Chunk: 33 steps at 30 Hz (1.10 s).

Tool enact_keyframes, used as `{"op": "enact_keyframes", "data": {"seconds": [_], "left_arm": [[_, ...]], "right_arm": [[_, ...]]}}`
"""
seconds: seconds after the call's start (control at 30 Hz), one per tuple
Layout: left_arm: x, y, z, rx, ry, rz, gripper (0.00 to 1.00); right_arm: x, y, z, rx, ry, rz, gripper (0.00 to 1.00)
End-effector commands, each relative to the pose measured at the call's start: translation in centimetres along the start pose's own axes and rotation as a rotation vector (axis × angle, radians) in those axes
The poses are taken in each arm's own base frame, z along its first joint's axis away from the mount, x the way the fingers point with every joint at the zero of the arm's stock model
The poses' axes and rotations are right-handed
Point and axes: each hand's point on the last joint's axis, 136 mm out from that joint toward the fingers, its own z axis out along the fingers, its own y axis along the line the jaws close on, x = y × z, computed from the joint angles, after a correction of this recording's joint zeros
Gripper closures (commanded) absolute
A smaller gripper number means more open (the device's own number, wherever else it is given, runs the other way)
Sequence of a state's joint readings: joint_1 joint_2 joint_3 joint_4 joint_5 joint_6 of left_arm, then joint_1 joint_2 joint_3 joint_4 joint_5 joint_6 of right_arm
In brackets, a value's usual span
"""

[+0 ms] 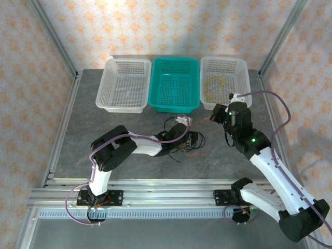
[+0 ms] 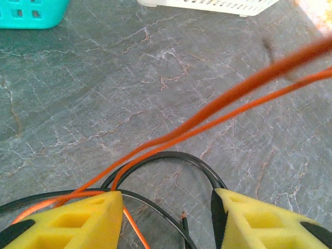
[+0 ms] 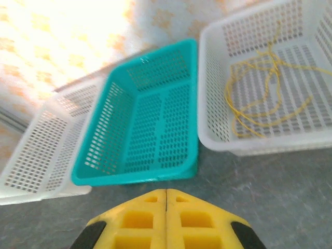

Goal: Untangle the cables

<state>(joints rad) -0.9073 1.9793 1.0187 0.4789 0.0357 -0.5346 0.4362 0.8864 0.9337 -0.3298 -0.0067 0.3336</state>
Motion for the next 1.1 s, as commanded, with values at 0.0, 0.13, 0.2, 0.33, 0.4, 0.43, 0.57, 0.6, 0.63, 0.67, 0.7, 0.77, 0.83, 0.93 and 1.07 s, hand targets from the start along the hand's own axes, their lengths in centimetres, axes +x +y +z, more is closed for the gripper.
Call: {"op": "enact_keyframes", "data": {"seconds": [0.0,0.13,0.2,0.33,0.4,0.43,0.57,0.6,0.63,0.67,0.7,0.77,0.83,0.93,1.07], "left_arm": [[1.0,1.6,0.2,-0.04,0.003,-0.025,0.51],[1.7,2.3,-0.2,-0.051,0.005,-0.045,0.51],[2.0,2.5,-0.3,-0.051,0.01,-0.043,0.52],[2.3,2.6,-0.4,-0.052,0.016,-0.073,0.52],[2.5,2.9,-0.5,-0.059,0.018,-0.075,0.53],[2.7,3.0,-0.6,-0.064,0.02,-0.073,0.53],[3.3,3.7,-0.8,-0.08,0.03,-0.073,0.53],[3.5,3.7,-0.9,-0.081,0.033,-0.073,0.54],[3.6,3.8,-1.0,-0.082,0.034,-0.073,0.54],[3.7,4.0,-1.1,-0.084,0.035,-0.077,0.54],[3.7,4.0,-1.2,-0.086,0.036,-0.078,0.54],[3.8,4.2,-1.4,-0.094,0.034,-0.079,0.54],[4.0,4.4,-1.4,-0.099,0.036,-0.077,0.54],[4.0,4.4,-1.4,-0.1,0.04,-0.075,0.54],[3.8,4.6,-1.8,-0.109,0.032,-0.073,0.54]], "right_arm": [[-3.3,2.3,-2.2,-0.084,-0.08,-0.052,1.0],[-5.4,3.4,-3.7,-0.12,-0.137,-0.096,1.0],[-6.6,3.7,-4.5,-0.121,-0.173,-0.117,1.0],[-8.9,4.3,-6.3,-0.124,-0.241,-0.148,1.0],[-10.1,4.7,-7.2,-0.126,-0.276,-0.163,1.0],[-10.6,4.7,-7.5,-0.122,-0.289,-0.17,1.0],[-12.9,4.8,-9.2,-0.087,-0.356,-0.208,1.0],[-13.4,4.8,-9.6,-0.078,-0.37,-0.217,1.0],[-13.9,4.7,-10.1,-0.068,-0.386,-0.225,1.0],[-14.5,4.7,-10.5,-0.057,-0.402,-0.231,1.0],[-15.0,4.7,-10.9,-0.049,-0.416,-0.234,1.0],[-16.0,4.6,-11.8,-0.03,-0.447,-0.241,1.0],[-16.9,4.5,-12.6,-0.009,-0.477,-0.248,1.0],[-17.7,4.2,-13.3,0.022,-0.503,-0.267,1.0],[-18.6,3.7,-14.2,0.072,-0.529,-0.281,1.0]]}}
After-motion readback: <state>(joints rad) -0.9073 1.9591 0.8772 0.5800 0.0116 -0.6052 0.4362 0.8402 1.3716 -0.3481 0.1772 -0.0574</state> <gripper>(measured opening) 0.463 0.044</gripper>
